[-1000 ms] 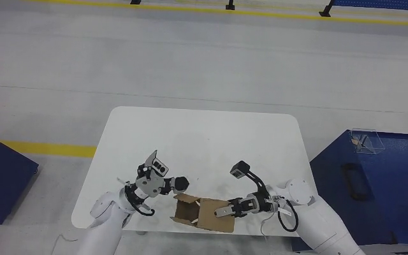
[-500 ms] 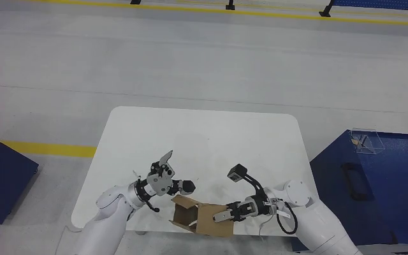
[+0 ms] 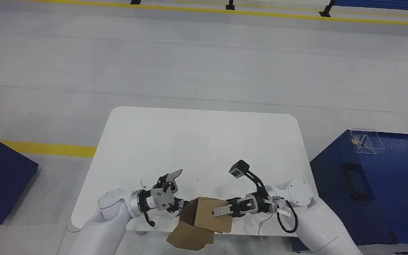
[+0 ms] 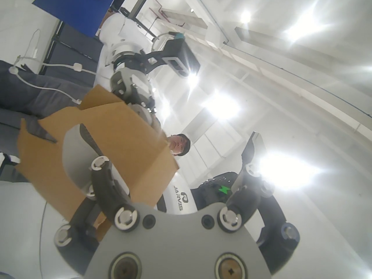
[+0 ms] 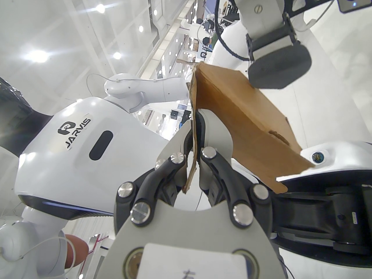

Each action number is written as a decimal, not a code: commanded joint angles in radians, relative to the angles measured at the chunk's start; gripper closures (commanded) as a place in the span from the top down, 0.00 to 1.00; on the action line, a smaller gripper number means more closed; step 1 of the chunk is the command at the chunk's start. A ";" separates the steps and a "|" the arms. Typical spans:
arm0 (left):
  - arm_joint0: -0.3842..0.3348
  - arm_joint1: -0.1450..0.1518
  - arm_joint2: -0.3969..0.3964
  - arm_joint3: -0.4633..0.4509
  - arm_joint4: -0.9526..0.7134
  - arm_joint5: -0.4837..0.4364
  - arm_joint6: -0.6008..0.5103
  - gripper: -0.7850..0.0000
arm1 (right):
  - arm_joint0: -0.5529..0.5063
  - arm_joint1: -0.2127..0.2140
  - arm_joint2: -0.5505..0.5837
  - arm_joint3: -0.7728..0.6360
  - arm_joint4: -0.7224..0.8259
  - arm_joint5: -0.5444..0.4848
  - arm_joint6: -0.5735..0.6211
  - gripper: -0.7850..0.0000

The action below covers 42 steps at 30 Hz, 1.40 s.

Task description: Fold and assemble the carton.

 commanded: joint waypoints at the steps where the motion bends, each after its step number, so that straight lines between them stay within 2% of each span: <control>1: 0.020 0.003 -0.004 -0.021 -0.012 0.002 -0.012 1.00 | -0.004 0.000 0.005 -0.005 -0.001 0.003 0.000 0.00; 5: 0.041 0.008 -0.027 -0.052 -0.026 -0.033 0.021 1.00 | -0.009 -0.002 0.006 -0.008 0.001 0.006 -0.006 0.00; 7: 0.046 0.007 -0.045 -0.060 -0.036 -0.099 0.069 1.00 | -0.009 -0.003 0.006 -0.008 0.002 0.004 -0.013 0.00; 15: 0.046 0.007 -0.045 -0.060 -0.036 -0.099 0.069 1.00 | -0.009 -0.003 0.006 -0.008 0.002 0.004 -0.013 0.00; 17: 0.046 0.007 -0.045 -0.060 -0.036 -0.099 0.069 1.00 | -0.008 0.000 0.019 -0.017 -0.098 0.010 -0.092 0.00; 19: 0.056 0.013 -0.066 -0.093 0.024 -0.151 0.125 1.00 | -0.018 0.002 0.020 -0.050 -0.089 0.033 -0.077 0.00; 29: 0.204 0.085 -0.252 -0.363 0.529 -0.317 0.124 1.00 | -0.042 0.029 0.116 -0.085 -0.110 0.091 0.010 0.00; 33: 0.237 0.096 -0.265 -0.413 0.590 -0.336 0.113 1.00 | -0.049 0.036 0.142 -0.098 -0.104 0.120 0.030 0.00; 36: 0.260 0.099 -0.260 -0.448 0.638 -0.381 0.149 1.00 | -0.052 0.038 0.148 -0.104 -0.078 0.151 0.059 0.00; 42: 0.267 0.098 -0.259 -0.451 0.614 -0.382 0.159 1.00 | -0.047 0.039 0.147 -0.108 -0.069 0.172 0.084 0.00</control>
